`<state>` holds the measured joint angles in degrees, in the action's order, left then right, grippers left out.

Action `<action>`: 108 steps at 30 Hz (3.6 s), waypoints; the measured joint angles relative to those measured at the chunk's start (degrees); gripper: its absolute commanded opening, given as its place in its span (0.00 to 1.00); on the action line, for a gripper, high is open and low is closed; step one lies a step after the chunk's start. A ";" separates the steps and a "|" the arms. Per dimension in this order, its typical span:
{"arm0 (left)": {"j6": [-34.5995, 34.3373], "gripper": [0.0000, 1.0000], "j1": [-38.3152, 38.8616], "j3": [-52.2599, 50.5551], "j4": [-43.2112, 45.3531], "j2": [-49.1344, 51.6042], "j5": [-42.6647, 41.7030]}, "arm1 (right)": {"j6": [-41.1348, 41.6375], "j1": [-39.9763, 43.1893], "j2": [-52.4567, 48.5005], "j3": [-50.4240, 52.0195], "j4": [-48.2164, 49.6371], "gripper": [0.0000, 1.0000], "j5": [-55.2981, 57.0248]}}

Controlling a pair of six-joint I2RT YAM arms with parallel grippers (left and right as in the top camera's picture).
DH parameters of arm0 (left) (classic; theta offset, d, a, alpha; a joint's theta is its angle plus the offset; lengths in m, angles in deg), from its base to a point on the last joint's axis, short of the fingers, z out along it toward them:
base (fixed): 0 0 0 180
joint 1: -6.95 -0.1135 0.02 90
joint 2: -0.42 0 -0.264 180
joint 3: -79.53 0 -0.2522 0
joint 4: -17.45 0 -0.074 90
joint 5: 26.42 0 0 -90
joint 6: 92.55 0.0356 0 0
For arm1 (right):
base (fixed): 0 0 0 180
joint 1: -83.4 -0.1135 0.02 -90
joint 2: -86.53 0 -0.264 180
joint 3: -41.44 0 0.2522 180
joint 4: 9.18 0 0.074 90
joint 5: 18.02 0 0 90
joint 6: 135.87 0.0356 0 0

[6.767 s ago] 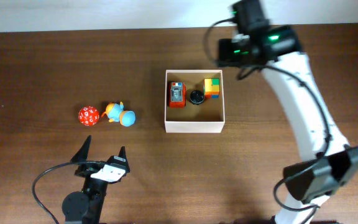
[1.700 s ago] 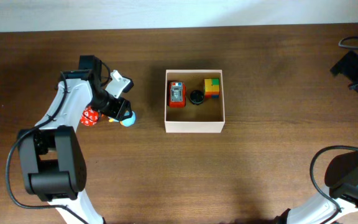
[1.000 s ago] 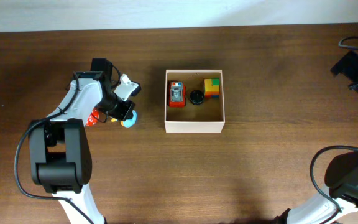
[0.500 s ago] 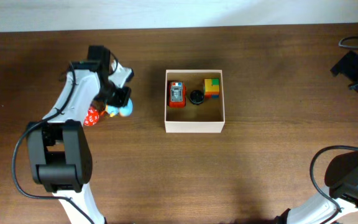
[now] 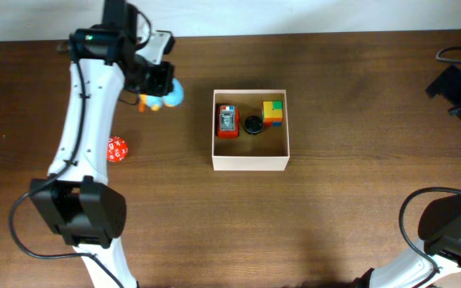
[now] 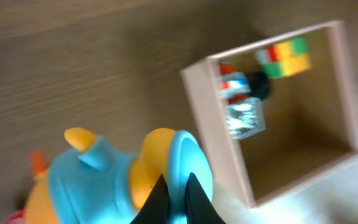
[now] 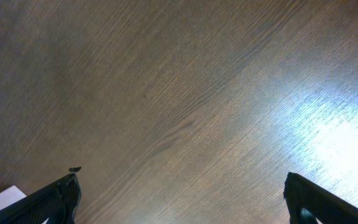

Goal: Pack container
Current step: 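Carry the duck right and lower it into the box, then open the left gripper and move it back to the red ball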

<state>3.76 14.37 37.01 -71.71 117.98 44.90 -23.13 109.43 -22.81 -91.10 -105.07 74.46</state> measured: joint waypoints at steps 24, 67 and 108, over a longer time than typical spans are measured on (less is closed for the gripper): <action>-22.64 0.02 26.45 1.33 -1.55 0.00 17.99 | -0.02 0.00 0.00 0.00 0.00 0.99 0.00; -35.93 0.02 30.40 -12.37 10.67 0.00 22.14 | -0.04 -0.02 0.00 0.00 0.02 0.99 0.00; -24.68 0.99 6.16 -3.26 -7.67 -3.21 26.36 | -0.02 0.00 0.00 0.00 0.02 0.99 0.00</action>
<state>-20.92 20.54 33.76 -79.38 114.76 71.26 -23.15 109.43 -22.81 -91.10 -105.04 74.46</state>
